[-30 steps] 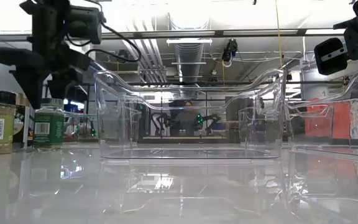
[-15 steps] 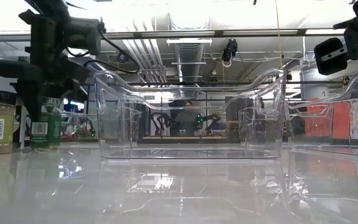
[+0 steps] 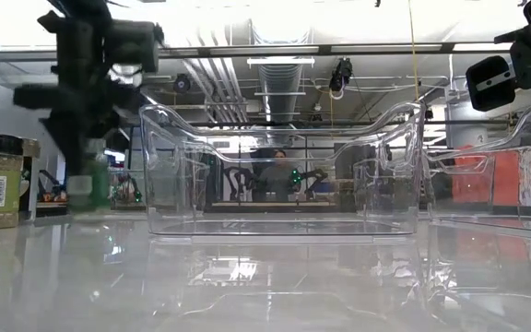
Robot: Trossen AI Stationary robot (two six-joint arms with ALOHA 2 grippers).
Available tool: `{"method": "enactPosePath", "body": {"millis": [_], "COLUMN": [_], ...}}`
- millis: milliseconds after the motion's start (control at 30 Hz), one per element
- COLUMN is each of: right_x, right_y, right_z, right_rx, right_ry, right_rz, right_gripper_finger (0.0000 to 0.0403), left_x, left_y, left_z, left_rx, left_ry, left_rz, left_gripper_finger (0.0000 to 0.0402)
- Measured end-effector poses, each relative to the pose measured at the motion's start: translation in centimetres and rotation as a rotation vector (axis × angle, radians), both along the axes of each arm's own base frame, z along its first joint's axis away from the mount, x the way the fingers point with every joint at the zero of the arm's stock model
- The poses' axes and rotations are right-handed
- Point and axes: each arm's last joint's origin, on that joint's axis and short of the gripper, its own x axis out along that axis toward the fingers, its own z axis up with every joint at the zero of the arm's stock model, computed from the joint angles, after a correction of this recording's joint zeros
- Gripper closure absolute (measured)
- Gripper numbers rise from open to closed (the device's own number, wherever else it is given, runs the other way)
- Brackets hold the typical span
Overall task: Sort spices by type
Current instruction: Put the top green seasoning bottle into the bottom left transparent bin
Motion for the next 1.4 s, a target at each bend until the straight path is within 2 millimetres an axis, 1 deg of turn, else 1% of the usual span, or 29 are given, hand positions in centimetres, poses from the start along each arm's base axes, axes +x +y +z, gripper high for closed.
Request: {"method": "enactPosePath", "body": {"millis": [133,233,333,433,567,700,800,867,1000,1167,1400], "right_x": [0.0,0.0,0.0,0.0,0.0,0.0,0.0,0.0,0.0,0.0,0.1], "right_y": [0.0,0.0,0.0,0.0,0.0,0.0,0.0,0.0,-0.1,-0.1,-0.1], "right_z": [0.0,0.0,0.0,0.0,0.0,0.0,0.0,0.0,0.0,0.0,0.0], "right_rx": [0.0,0.0,0.0,0.0,0.0,0.0,0.0,0.0,0.006,0.006,0.007], "right_ry": [0.0,0.0,0.0,0.0,0.0,0.0,0.0,0.0,0.003,0.004,0.004], "right_rz": [0.0,0.0,0.0,0.0,0.0,0.0,0.0,0.0,-0.022,-0.032,-0.033], "right_gripper_finger": [0.039,0.039,0.039,0.039,0.039,0.039,0.039,0.039,0.039,0.039,0.039], "left_x": [0.8,1.5,2.1,2.5,3.0,3.7,4.6,5.6,8.2,11.2,14.4], "left_y": [-0.1,0.0,0.1,0.2,0.3,0.4,0.7,0.9,1.6,3.4,6.8], "left_z": [2.1,3.9,5.2,5.8,6.1,5.8,5.5,5.5,5.8,6.3,5.7], "left_rx": [-0.019,0.001,0.033,0.061,0.069,0.024,0.003,-0.012,-0.042,-0.106,-0.164], "left_ry": [-0.085,-0.154,-0.21,-0.247,-0.297,-0.34,-0.334,-0.331,-0.316,-0.272,-0.277], "left_rz": [-0.011,-0.07,-0.145,-0.204,-0.179,0.0,0.07,0.124,0.231,0.374,0.734], "left_gripper_finger": [0.0218,0.0218,0.0218,0.0218,0.0212,0.0213,0.0218,0.0218,0.0218,0.0218,0.0218]}}
